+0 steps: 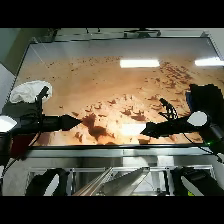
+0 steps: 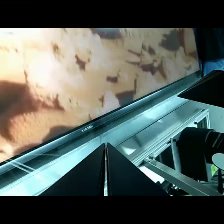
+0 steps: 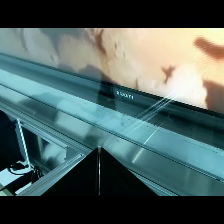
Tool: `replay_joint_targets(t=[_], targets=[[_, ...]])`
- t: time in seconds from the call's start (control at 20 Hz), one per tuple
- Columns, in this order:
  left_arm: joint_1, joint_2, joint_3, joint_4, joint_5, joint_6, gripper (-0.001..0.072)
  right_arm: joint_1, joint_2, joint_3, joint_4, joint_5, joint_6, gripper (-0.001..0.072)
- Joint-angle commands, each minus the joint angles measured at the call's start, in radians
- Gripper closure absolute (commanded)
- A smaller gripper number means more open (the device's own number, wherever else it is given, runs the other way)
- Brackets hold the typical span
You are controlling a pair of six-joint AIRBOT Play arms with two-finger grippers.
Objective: Fold the shirts.
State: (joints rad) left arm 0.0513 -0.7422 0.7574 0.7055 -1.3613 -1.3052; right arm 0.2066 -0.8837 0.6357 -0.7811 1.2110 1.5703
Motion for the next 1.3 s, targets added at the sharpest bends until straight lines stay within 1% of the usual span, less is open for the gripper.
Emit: replay_joint_targets(t=[0.0, 0.15, 0.35, 0.45, 0.5, 0.55, 0.6, 0.65, 0.7, 0.85, 0.95, 1.0, 1.15, 1.25], targets=[[0.001, 0.000, 0.000, 0.010, 0.003, 0.003, 0.0690, 0.001, -0.001, 0.000, 0.000, 0.001, 0.000, 0.0694], [0.001, 0.000, 0.000, 0.022, 0.005, 0.004, 0.0690, 0.001, -0.001, 0.000, 0.000, 0.001, 0.000, 0.0694], [0.005, 0.000, 0.001, 0.093, 0.092, 0.011, 0.0690, 0.001, -0.001, 0.000, 0.000, 0.001, 0.000, 0.0694], [0.047, -0.008, 0.010, 0.136, 0.174, 0.011, 0.0690, 0.001, -0.001, 0.000, 0.000, 0.001, 0.000, 0.0694], [0.085, -0.033, 0.039, 0.169, 0.197, 0.011, 0.0690, 0.001, -0.001, 0.000, 0.000, 0.001, 0.000, 0.0694], [0.138, -0.075, 0.090, 0.214, 0.190, 0.013, 0.0687, 0.001, -0.001, 0.000, 0.000, 0.001, 0.000, 0.0694], [0.196, -0.126, 0.154, 0.249, 0.172, 0.015, 0.0498, 0.001, -0.001, 0.000, 0.000, 0.001, 0.000, 0.0694], [0.250, -0.180, 0.216, 0.273, 0.167, 0.015, 0.0206, 0.001, -0.001, 0.000, 0.000, 0.001, 0.000, 0.0694], [0.306, -0.237, 0.275, 0.275, 0.163, 0.014, -0.0013, 0.001, -0.002, 0.000, 0.000, 0.001, 0.000, 0.0694], [0.452, -0.430, 0.457, 0.272, 0.157, 0.049, -0.0013, 0.001, -0.002, 0.000, 0.000, 0.001, 0.000, 0.0694], [0.510, -0.554, 0.549, 0.274, 0.167, 0.095, -0.0012, 0.001, -0.002, 0.000, 0.000, -0.002, 0.000, 0.0694], [0.528, -0.620, 0.589, 0.296, 0.179, 0.104, -0.0012, 0.001, -0.002, 0.000, 0.000, -0.011, 0.000, 0.0694], [0.535, -0.816, 0.716, 0.489, 0.234, 0.103, -0.0013, 0.001, -0.002, 0.000, 0.000, -0.067, 0.000, 0.0694], [0.535, -0.938, 0.801, 0.533, 0.256, 0.100, -0.0013, 0.001, -0.002, 0.000, 0.000, -0.097, 0.000, 0.0694]])
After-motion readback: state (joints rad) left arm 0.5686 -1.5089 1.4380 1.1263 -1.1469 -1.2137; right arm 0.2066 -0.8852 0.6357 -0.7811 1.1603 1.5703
